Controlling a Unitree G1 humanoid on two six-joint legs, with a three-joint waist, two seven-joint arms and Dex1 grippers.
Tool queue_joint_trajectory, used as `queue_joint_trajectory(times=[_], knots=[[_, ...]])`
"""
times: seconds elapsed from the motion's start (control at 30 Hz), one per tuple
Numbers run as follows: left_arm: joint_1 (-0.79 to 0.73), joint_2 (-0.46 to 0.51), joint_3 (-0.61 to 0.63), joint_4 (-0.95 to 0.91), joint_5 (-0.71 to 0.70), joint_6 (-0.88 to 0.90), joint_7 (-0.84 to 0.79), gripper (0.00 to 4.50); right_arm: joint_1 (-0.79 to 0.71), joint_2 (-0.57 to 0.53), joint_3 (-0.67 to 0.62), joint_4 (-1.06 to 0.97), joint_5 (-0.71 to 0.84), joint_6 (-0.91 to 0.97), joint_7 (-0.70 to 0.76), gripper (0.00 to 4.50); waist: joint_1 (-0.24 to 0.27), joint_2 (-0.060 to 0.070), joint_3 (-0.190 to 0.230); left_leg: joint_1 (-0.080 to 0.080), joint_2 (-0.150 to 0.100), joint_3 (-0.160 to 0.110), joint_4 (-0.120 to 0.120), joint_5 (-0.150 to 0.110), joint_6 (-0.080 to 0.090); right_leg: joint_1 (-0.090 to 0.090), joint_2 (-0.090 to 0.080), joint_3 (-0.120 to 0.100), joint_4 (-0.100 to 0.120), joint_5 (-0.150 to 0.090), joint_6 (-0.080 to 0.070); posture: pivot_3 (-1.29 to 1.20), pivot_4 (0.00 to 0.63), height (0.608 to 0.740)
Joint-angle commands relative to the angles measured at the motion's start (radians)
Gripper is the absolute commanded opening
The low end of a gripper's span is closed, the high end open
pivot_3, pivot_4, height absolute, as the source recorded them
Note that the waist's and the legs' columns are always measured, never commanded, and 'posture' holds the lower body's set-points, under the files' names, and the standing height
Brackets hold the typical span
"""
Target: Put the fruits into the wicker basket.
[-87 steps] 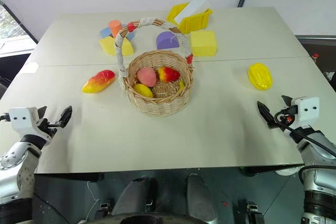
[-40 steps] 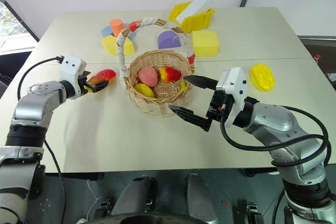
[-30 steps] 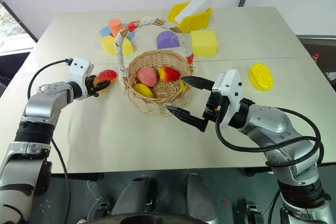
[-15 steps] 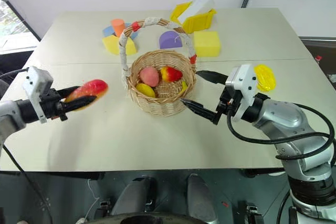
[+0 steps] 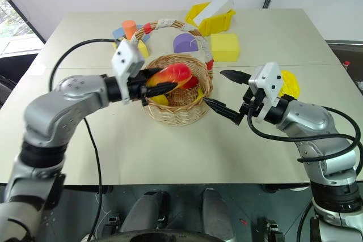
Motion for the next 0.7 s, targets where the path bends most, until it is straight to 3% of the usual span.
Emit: queue_joint_trajectory(times=[0.03,0.13,0.3,0.4,0.5,0.7], knots=[[-0.025,-0.012,0.004,0.013,0.018,-0.030,-0.023,3.19,0.025,-0.002,-0.063,-0.046,0.000,0.005,-0.043,4.50,-0.008,0.000,0.000,0.000,0.000,0.000,0.000,0.000,0.000,0.000,0.000,0.000,0.000,0.000,0.000,0.00,0.150,0.740],[-0.032,-0.025,0.026,0.012,0.011,-0.042,-0.036,4.46,0.045,-0.007,-0.088,0.015,-0.064,0.007,-0.108,4.50,-0.013,0.000,0.000,0.000,0.000,0.000,0.000,0.000,0.000,0.000,0.000,0.000,0.000,0.000,0.000,0.00,0.150,0.740],[-0.007,-0.029,0.056,-0.014,-0.013,-0.078,-0.085,4.46,-0.010,-0.007,-0.110,0.232,-0.227,-0.009,-0.261,4.50,-0.012,0.000,0.000,0.000,0.000,0.000,0.001,0.001,-0.001,0.000,-0.001,0.000,0.001,0.000,0.000,0.00,0.150,0.740],[0.049,-0.023,0.035,-0.087,-0.027,-0.108,-0.133,4.46,-0.087,-0.027,-0.082,0.464,-0.357,-0.063,-0.339,4.50,-0.016,0.000,0.000,0.001,0.000,0.001,0.000,0.001,-0.001,0.000,0.000,0.001,0.001,0.000,0.000,0.00,0.150,0.740],[0.093,-0.027,0.023,-0.129,-0.025,-0.115,-0.141,4.46,-0.152,-0.061,-0.006,0.668,-0.480,-0.195,-0.327,4.50,-0.015,0.000,0.000,0.001,0.000,0.003,0.001,0.001,-0.001,0.000,0.000,0.002,0.001,0.000,0.000,0.00,0.150,0.740],[0.143,-0.040,0.011,-0.161,-0.023,-0.105,-0.114,4.46,-0.305,-0.054,0.044,0.979,-0.570,-0.349,-0.336,4.50,-0.018,0.000,0.000,0.001,0.000,0.005,0.001,0.001,-0.001,-0.001,0.000,0.003,0.002,0.000,0.000,0.00,0.150,0.740]])
